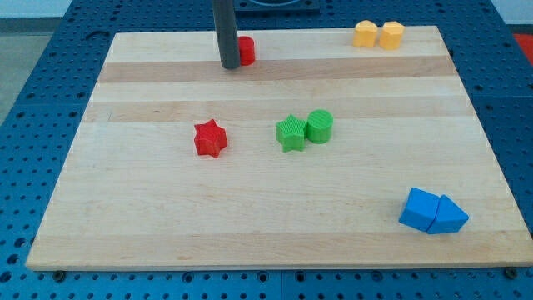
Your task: Push red star into red circle
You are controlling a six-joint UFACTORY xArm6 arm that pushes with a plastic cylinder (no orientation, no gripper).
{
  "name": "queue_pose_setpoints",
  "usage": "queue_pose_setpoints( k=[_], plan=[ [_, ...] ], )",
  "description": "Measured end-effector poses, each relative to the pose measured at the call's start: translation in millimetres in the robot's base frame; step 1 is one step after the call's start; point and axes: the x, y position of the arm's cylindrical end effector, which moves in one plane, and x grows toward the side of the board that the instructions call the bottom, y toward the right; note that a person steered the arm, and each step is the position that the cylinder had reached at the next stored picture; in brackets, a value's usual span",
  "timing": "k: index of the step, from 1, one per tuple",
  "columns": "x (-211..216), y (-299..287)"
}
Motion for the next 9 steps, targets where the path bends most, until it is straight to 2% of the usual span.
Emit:
queue_pose_setpoints(
  k=[1,2,4,5,6,7,9],
  plan=[
    [-3,0],
    [21,-34],
    [110,-135],
    [173,-138],
    [225,-121],
    [242,-70],
    [196,7]
  ],
)
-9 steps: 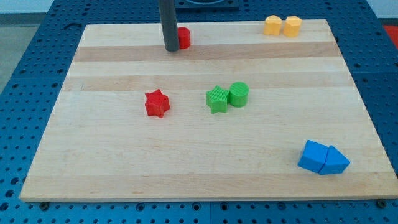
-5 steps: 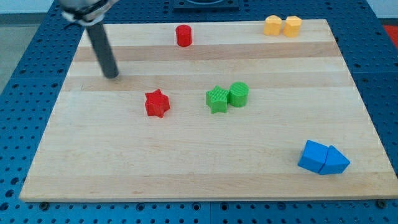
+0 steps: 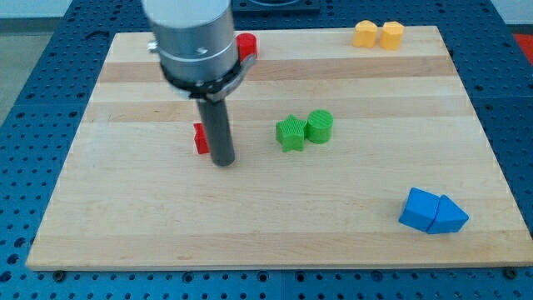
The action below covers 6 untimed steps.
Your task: Push red star into red circle
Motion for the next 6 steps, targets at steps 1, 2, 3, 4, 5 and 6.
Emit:
queue_pose_setpoints(
  k=[1,2,3,4,5,6],
  plan=[
    [-43,-9],
    [-75,-12],
    [-57,-3],
    [-16,7],
    [-1,-4],
    [-33,-16]
  ],
)
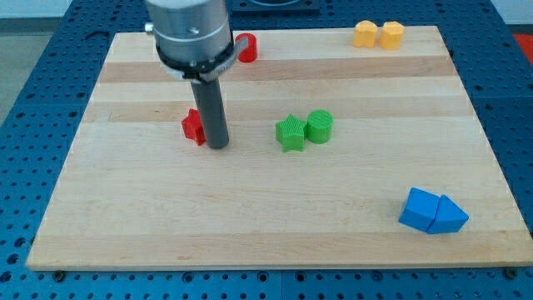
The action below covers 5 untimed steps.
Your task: Push red star into red circle
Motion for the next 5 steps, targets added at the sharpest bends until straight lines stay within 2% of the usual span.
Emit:
queue_pose_setpoints(
  k=[1,2,4,5],
  plan=[
    [-45,-1],
    [-47,-1],
    [21,-3],
    [3,-32]
  ],
)
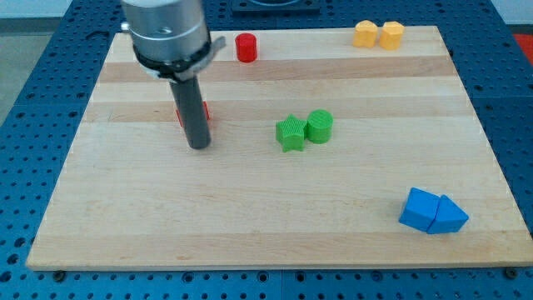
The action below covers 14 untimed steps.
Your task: Push red star into red circle
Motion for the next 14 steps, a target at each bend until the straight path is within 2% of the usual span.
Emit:
queue_pose_setpoints(
  k=[2,3,4,5,6,8,10,12,14],
  plan=[
    [-91,0],
    [-100,-1],
    [-74,-2],
    [-66,-20],
    [-79,-36],
    [-148,0],
    [-129,-16],
    [-129,-66],
    [-138,-79]
  ],
)
